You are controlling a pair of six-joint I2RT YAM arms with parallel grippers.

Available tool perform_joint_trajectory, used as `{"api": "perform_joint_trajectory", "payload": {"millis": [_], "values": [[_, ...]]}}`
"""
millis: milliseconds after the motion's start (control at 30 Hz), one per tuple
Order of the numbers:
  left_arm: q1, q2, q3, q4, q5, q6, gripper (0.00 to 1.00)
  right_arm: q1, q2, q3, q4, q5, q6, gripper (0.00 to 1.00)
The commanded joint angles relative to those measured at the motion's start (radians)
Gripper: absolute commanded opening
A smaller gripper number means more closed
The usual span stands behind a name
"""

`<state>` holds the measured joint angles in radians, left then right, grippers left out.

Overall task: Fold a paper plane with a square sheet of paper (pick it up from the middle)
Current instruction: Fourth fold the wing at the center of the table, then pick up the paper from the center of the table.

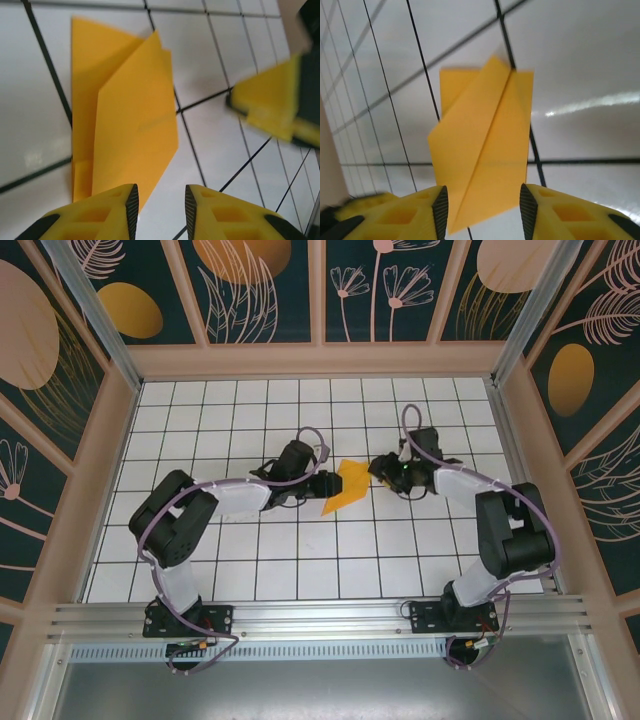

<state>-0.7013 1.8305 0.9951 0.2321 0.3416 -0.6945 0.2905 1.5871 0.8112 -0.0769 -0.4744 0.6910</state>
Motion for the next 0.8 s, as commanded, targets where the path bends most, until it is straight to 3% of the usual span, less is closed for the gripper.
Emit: {"api": "perform_joint_trajectory", "payload": {"millis": [0,333,767], "values": [[0.0,0.006,0.043,-0.013,-0.068,-0.014,0.3,0.066,-0.023,-0.03,0.042,0.065,0.093,0.48],[0.0,0.16,0.182,-0.101,-0.103,-0.059,0.05,0.099,0.056,0.002,0.087,0.094,0.172,0.44],[0.01,0.243,0.221,-0.201,-0.187,-0.045,0.0,0.099,0.189,0.092,0.095,0.065,0.195,0.36]]}}
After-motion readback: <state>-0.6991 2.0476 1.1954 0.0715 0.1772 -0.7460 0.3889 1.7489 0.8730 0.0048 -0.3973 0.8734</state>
